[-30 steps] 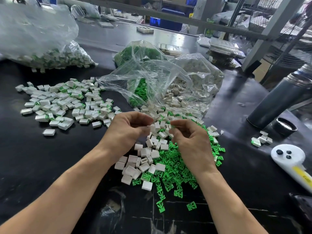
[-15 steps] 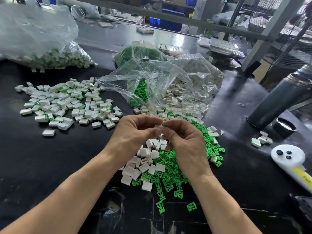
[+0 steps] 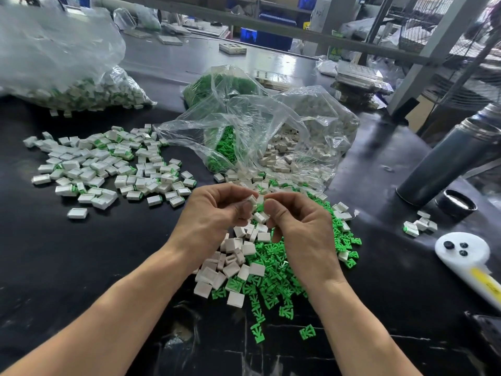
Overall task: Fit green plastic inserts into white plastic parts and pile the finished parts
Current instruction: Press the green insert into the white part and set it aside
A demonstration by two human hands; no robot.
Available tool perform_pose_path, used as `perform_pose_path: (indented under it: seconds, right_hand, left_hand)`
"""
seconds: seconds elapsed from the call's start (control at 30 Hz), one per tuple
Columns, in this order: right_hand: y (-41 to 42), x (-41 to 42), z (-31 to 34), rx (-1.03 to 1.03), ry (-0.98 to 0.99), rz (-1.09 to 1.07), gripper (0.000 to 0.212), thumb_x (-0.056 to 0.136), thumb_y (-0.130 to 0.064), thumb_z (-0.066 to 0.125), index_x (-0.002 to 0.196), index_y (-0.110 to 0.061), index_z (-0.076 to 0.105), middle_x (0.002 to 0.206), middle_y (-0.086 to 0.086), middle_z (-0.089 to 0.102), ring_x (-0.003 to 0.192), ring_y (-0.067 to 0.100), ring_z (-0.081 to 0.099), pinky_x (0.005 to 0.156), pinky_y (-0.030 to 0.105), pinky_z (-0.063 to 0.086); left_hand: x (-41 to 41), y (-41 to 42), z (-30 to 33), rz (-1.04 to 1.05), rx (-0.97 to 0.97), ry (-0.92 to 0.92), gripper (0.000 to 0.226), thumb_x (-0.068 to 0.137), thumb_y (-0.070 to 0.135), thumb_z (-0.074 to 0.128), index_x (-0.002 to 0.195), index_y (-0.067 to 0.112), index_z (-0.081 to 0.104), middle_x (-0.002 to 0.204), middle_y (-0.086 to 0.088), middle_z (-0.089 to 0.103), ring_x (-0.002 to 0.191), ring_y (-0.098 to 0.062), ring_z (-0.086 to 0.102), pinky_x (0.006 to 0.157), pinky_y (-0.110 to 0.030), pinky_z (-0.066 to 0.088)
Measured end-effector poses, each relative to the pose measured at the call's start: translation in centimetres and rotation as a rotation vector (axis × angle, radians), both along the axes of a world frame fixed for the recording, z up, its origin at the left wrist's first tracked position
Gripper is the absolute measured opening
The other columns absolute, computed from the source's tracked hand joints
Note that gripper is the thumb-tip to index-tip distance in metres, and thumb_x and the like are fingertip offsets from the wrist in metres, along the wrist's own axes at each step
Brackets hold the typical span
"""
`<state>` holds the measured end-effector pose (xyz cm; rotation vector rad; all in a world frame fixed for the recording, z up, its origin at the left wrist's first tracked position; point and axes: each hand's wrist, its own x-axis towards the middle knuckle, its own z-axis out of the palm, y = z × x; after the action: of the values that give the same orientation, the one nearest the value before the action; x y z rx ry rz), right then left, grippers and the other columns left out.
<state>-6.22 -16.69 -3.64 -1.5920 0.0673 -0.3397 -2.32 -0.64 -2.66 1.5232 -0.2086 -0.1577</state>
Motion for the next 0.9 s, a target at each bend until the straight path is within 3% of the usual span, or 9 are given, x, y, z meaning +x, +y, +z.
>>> perform_pose_path:
  seconds: [0.23,0.43,0.9]
  right_hand:
    - [-0.08,0.12,-0.06,0.059,0.012,0.001,0.006,0.093,-0.008,0.075,0.093,-0.014,0.077,0.073,0.004,0.069,0.064,0.016,0.061,0.052,0.027,0.05]
    - [-0.08,0.07,-0.3,0.002,0.013,-0.031,0.007,0.093,-0.014,0.076,0.091,-0.02,0.077,0.073,0.0,0.071,0.064,0.013,0.063,0.053,0.025,0.05]
    - [0.55,-0.18,-0.39,-0.07,0.059,-0.048,0.006,0.096,-0.017,0.073,0.091,-0.019,0.076,0.075,-0.004,0.073,0.069,0.008,0.068,0.055,0.021,0.051]
  left_hand:
    - [-0.24,0.0,-0.01,-0.042,0.044,-0.026,0.029,0.094,-0.009,0.064,0.1,0.014,0.08,0.087,-0.004,0.078,0.079,-0.012,0.072,0.077,-0.031,0.064]
    - [-0.26,-0.03,-0.03,-0.05,0.031,-0.019,0.032,0.094,-0.012,0.062,0.099,0.014,0.08,0.088,-0.01,0.078,0.077,-0.015,0.073,0.073,-0.028,0.063]
    - [-0.39,0.0,-0.14,-0.005,0.052,-0.038,0.023,0.088,-0.003,0.073,0.093,0.017,0.082,0.084,-0.006,0.079,0.073,-0.017,0.073,0.07,-0.029,0.063]
